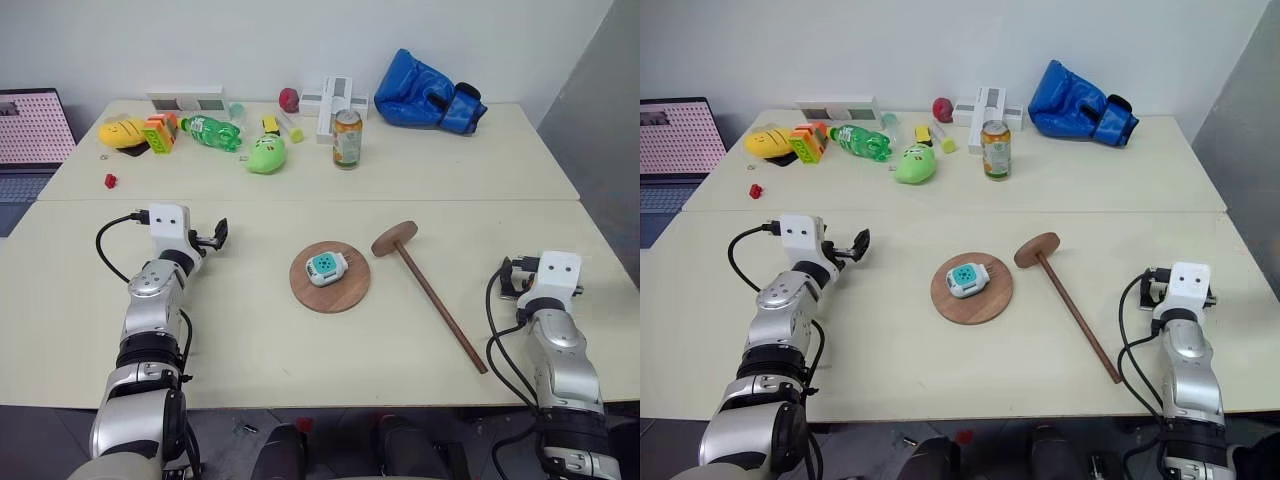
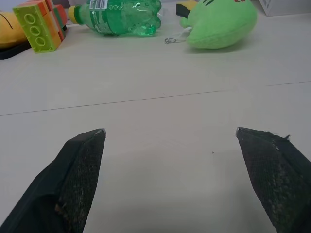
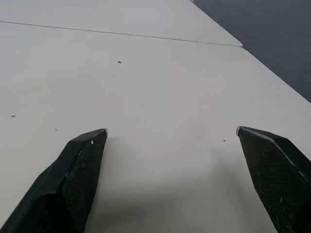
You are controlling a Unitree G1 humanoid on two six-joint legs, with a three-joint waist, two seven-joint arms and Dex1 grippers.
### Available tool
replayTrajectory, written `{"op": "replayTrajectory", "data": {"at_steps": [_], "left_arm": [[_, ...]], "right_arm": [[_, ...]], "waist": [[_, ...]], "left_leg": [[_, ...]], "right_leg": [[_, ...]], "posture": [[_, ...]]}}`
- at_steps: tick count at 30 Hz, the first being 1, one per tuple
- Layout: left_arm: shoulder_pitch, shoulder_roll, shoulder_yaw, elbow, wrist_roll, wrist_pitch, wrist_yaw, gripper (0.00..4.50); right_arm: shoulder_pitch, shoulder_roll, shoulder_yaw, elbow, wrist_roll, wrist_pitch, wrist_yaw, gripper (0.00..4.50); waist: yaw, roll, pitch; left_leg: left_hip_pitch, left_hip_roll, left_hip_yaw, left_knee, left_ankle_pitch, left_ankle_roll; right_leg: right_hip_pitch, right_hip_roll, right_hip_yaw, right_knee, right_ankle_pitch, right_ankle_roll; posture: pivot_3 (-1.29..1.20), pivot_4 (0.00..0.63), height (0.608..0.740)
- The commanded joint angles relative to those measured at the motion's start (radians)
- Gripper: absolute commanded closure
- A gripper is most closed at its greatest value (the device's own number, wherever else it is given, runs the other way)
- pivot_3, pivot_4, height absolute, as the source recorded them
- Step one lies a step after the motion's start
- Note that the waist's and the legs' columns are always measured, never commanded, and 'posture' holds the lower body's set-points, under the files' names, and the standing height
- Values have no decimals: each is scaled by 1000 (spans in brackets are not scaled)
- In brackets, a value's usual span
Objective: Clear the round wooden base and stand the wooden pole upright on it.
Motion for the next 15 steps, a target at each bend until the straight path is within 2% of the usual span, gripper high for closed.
{"op": "replayTrajectory", "data": {"at_steps": [1, 5, 9, 12, 15], "left_arm": [[-10, 16, 14, -26, -10, -19, -15, 0], [-6, 12, 28, -49, -46, -1, -59, 0], [50, 49, -3, -288, -179, 143, -305, 0], [100, 121, -58, -513, -256, 303, -464, 0], [142, 191, -145, -742, -357, 477, -616, 0]], "right_arm": [[-7, -14, -13, -9, -11, -23, -4, 26], [-7, -19, -6, -17, -15, -21, 3, 26], [3, -56, 19, -98, 10, 22, 91, 26], [14, -117, 58, -226, 105, 84, 265, 26], [53, -198, 96, -487, 358, 235, 502, 26]], "waist": [[0, 0, 0], [0, 0, 0], [-3, 0, 0], [-7, 0, 0], [-8, 1, 1]], "left_leg": [[0, 0, 0, 0, 0, 0], [0, 0, 0, 0, 0, 0], [0, 0, 0, 0, 0, 0], [-1, 1, 0, 0, 0, -1], [0, 1, 0, 0, 0, 0]], "right_leg": [[0, 0, 0, 0, 0, 0], [0, 0, 0, 0, 0, 0], [0, 0, 0, 0, 0, 0], [-1, 1, 1, 0, 0, 0], [0, 1, 0, 0, 0, 0]], "posture": [[0, 150, 740], [0, 150, 740], [0, 150, 740], [0, 150, 740], [0, 150, 740]]}}
